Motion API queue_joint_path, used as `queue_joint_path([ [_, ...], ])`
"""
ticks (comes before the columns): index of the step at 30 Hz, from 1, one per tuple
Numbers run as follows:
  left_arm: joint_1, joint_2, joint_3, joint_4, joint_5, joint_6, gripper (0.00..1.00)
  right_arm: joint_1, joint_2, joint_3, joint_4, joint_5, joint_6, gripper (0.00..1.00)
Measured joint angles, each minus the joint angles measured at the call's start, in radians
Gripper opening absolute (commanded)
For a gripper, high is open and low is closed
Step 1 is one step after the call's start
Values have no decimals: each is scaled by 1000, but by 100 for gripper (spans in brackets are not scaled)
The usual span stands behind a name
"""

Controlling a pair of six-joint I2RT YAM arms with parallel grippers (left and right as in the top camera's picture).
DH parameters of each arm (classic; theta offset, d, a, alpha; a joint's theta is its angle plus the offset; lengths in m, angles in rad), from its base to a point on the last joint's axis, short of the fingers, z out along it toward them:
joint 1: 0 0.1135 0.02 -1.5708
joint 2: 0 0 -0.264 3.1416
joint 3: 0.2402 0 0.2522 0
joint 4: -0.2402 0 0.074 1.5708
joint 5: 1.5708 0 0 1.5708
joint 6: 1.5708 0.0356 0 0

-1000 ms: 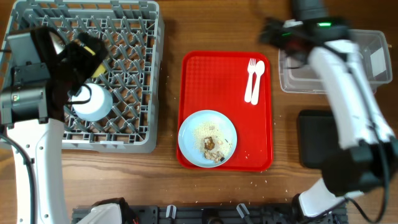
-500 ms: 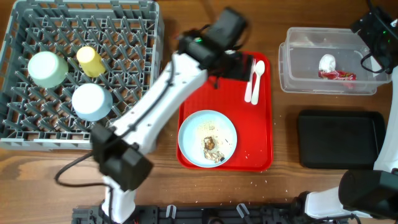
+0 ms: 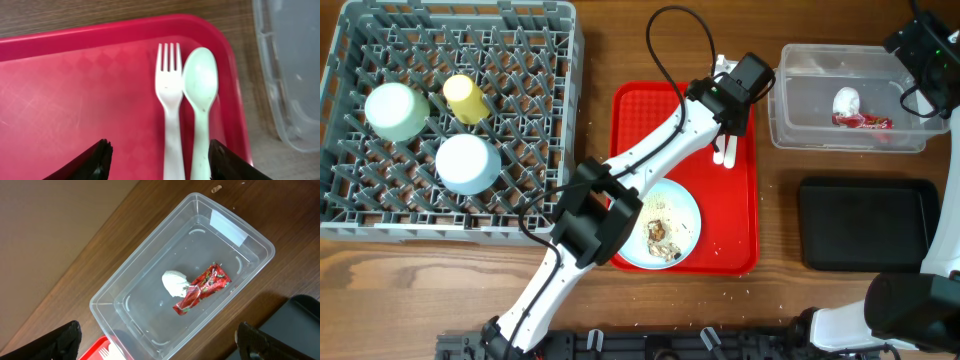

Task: Sort waste into correct bins and load items into the dishwasher rack
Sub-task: 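Grasp the white fork on the red tray with the left gripper, then carry the fork into the dish rack and release it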

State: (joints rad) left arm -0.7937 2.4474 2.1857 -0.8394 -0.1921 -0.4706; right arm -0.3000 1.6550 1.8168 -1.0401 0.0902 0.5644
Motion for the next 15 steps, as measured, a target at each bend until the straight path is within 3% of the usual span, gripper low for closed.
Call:
queue_joint_path([
  [6,0,78,0,35,-21,-18,63,0,0,0,0,0,0,100],
  [9,0,100,0,48,-27,-24,53,0,0,0,0,0,0,100],
  [15,-10,104,1,56,-46,-37,10,0,0,0,0,0,0,100],
])
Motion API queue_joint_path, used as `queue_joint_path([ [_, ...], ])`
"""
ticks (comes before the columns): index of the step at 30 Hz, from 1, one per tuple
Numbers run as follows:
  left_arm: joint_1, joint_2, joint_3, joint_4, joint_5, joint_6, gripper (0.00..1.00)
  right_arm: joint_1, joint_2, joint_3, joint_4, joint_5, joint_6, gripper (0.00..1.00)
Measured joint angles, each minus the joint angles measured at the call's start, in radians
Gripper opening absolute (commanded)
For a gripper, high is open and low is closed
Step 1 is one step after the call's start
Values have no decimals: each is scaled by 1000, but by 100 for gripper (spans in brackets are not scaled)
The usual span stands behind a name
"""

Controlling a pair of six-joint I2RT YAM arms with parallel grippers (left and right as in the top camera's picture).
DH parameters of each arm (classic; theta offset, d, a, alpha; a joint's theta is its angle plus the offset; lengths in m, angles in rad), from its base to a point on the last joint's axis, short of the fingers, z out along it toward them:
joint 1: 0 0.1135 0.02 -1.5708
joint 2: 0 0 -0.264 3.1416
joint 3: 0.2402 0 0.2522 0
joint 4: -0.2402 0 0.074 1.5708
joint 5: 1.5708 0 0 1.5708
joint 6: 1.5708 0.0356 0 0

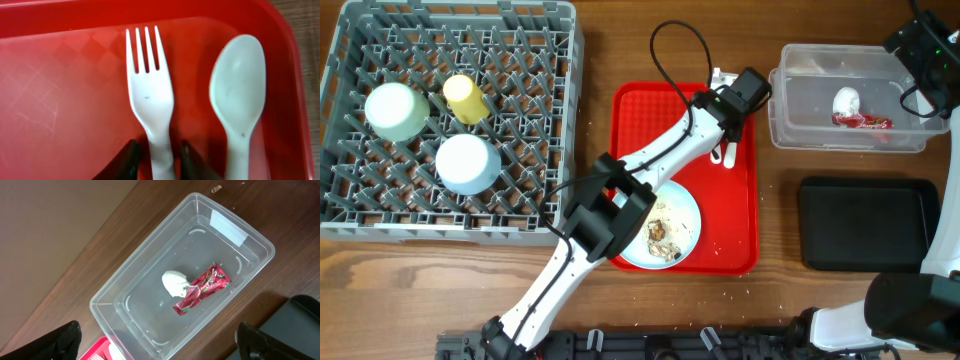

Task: Sort waste into correct bins and load items into the dishwasher rack
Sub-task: 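Carry the fork into the dish rack and release it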

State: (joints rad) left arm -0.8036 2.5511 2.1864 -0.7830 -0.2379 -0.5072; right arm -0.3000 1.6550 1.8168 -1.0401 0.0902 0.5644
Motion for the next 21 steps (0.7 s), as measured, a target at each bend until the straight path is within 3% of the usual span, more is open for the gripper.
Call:
queue_joint_path([
  [1,-3,0,0,-1,-1,-1,4,0,0,0,0,0,0,100],
  [7,-10,-5,18,-25,3,-4,4,0,0,0,0,0,0,100],
  [13,85,-128,4,-189,21,-3,4,0,0,0,0,0,0,100],
  [17,320,-324,5,-304,25,1,4,0,0,0,0,0,0,100],
  [21,571,-369,5,-343,72,168,4,0,0,0,0,0,0,100],
])
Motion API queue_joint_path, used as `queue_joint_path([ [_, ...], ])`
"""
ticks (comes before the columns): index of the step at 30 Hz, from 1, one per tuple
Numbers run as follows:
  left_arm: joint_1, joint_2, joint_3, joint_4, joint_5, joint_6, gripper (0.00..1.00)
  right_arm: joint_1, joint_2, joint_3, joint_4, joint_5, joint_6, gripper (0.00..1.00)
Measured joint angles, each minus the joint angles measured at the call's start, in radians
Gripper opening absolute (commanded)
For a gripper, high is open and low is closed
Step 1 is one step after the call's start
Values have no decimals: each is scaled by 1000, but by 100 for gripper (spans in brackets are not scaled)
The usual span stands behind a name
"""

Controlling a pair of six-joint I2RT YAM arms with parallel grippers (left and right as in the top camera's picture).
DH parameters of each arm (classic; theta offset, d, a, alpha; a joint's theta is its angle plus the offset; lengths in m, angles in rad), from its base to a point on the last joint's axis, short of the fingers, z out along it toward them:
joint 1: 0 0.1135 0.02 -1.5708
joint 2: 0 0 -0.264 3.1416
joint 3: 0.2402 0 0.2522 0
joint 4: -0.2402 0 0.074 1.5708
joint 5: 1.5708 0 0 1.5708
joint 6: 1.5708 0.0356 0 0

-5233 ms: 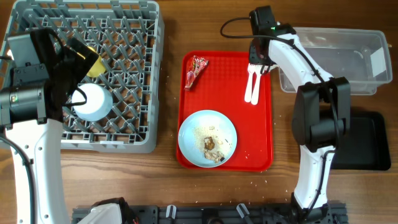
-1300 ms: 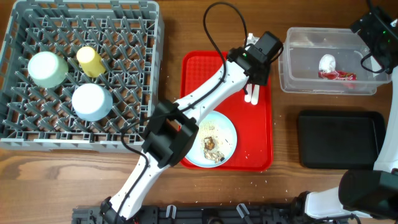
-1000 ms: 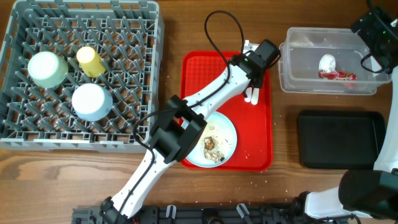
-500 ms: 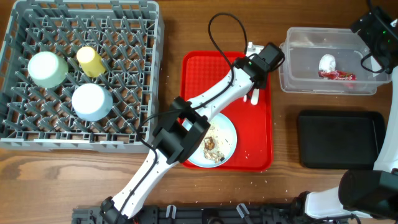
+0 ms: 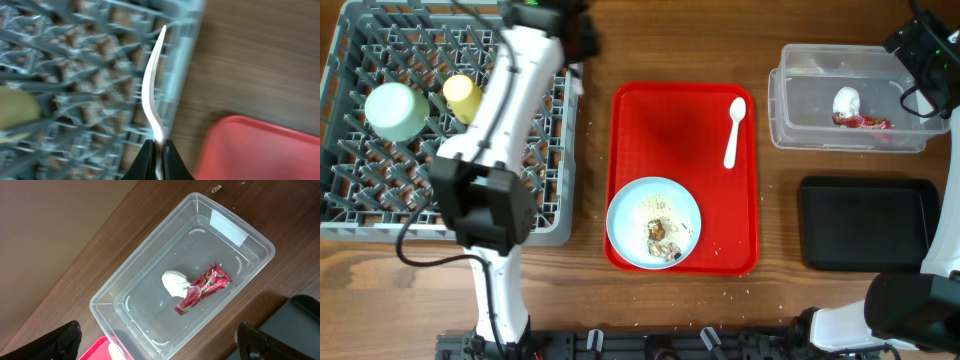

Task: Sort waste into correct bins and load items into the dishwasher rack
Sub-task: 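Carry the fork into the dish rack and release it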

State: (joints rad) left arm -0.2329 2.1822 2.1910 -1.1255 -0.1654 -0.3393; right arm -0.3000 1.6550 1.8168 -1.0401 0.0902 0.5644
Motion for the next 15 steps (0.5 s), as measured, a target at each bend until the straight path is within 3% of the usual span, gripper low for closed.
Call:
queue_joint_path([
  [2,77,0,0,-16,40,92,4,0,0,0,0,0,0,100],
  [6,177,7,-46,-19,239,393,4,0,0,0,0,0,0,100],
  [11,229,10,-51,-19,276,523,4,0,0,0,0,0,0,100],
  [15,304,10,-53,-24,288,541,6,0,0,0,0,0,0,100],
])
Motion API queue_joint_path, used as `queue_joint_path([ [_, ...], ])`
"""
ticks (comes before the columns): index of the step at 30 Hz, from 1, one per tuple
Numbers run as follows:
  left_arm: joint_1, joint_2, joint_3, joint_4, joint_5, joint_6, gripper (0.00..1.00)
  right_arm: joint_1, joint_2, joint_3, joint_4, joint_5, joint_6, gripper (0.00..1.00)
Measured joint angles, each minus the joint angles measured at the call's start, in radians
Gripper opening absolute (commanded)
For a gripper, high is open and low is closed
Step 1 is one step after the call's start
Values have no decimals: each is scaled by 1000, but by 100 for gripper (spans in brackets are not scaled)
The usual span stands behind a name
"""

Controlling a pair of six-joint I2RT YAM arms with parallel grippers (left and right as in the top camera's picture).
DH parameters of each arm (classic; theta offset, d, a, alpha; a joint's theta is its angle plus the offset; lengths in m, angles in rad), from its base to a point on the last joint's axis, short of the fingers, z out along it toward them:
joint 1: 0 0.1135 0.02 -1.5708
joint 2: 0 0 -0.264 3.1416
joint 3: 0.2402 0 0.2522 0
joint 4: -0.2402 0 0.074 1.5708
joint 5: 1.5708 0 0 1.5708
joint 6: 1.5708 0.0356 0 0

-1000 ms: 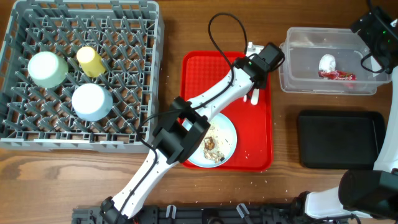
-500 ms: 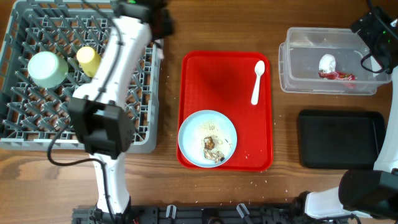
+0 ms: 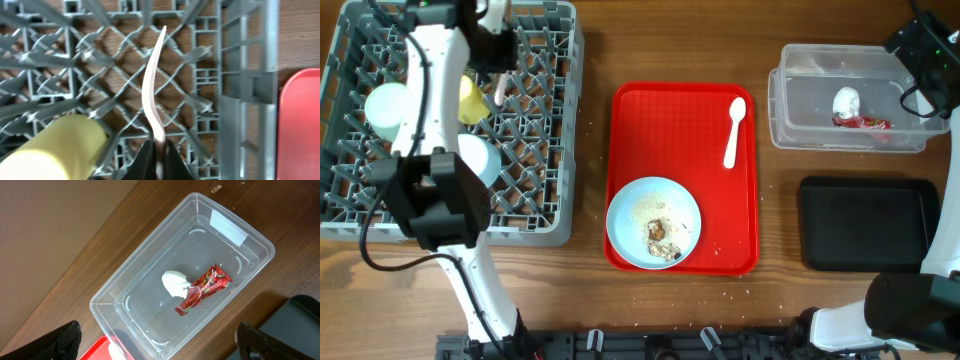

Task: Sort waste into correct bins and load items into the dishwasher rack
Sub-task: 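Carry the fork into the dish rack and release it, then grasp the white spoon on the red tray with the left gripper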

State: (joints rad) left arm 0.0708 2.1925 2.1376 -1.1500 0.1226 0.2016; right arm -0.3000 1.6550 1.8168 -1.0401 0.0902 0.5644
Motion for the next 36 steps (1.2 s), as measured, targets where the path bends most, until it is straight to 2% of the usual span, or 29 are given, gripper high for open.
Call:
queue_joint_path([
  [4,13,0,-5,-3,53,4,4,0,0,0,0,0,0,100],
  [6,10,0,-18,6,81,4,10,0,0,0,0,0,0,100],
  [7,10,0,-32,17,90,4,25,0,0,0,0,0,0,100],
  [9,9,0,-62,34,100,8,50,0,0,0,0,0,0,100],
  [15,9,1,-74,80,136,-79,50,0,0,0,0,0,0,100],
  [17,8,0,-74,80,165,-92,46,0,0,0,0,0,0,100],
  [20,-5,-36,-74,81,319,-103,44,0,0,0,0,0,0,100],
  [21,-36,-68,-74,80,411,-103,46,0,0,0,0,0,0,100],
  [23,-143,-102,-74,80,502,-119,40,0,0,0,0,0,0,100],
  [24,-194,-101,-74,85,507,-139,40,0,0,0,0,0,0,100],
  [27,-430,-57,-74,174,405,-305,44,0,0,0,0,0,0,100],
  [32,-746,82,-74,290,8,-612,45,0,0,0,0,0,0,100],
  [36,-905,152,-75,352,-298,-755,46,0,0,0,0,0,0,100],
])
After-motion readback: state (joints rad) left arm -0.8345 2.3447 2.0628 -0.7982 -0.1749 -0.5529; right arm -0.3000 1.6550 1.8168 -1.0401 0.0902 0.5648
